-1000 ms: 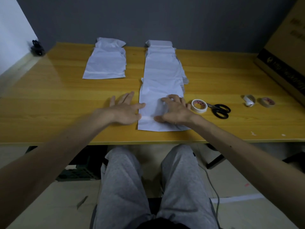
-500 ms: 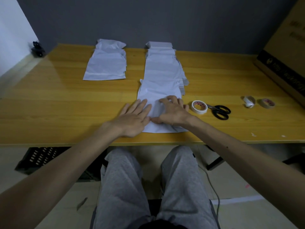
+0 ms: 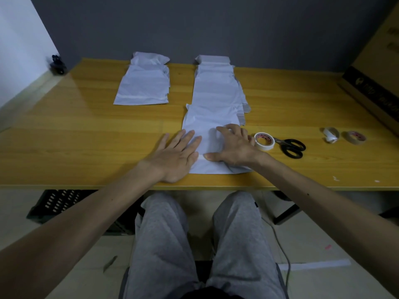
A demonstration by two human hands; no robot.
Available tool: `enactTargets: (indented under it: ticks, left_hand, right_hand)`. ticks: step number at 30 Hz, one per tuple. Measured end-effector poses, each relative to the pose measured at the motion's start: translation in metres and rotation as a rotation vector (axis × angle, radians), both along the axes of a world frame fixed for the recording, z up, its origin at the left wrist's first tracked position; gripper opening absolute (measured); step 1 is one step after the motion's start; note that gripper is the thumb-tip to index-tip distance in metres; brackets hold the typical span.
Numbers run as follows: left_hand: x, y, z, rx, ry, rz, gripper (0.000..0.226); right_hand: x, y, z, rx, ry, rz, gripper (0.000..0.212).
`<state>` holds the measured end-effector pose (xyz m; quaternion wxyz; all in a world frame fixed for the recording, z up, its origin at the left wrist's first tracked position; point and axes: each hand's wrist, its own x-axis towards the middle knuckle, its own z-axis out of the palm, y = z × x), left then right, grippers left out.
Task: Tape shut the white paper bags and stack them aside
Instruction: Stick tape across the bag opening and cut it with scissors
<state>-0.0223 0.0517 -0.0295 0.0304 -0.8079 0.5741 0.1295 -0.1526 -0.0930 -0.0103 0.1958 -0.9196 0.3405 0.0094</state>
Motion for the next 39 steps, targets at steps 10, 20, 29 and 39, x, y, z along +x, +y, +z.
enactTargets:
  ticks: [10,20,29,39]
  left_hand:
    - [0.001,0.001,-0.002,-0.011,-0.012,-0.016,0.054]
    - [0.004,0.001,-0.004,-0.004,-0.013,-0.027,0.055]
    - [0.006,0.003,-0.004,-0.004,0.012,-0.050,0.055]
    - [0.022,0.018,0.016,0.030,0.059,0.002,0.065]
  right_hand:
    - [-0.017,-0.009,0.001,0.007,0.005,-0.037,0.093]
    - [-0.035,-0.023,0.006,0.047,0.069,-0.050,0.093]
    - [-0.044,-0.021,0.001,-0.010,-0.018,0.156,0.075]
    - [-0.025,-0.004,-0.001,0.060,0.061,0.319,0.065]
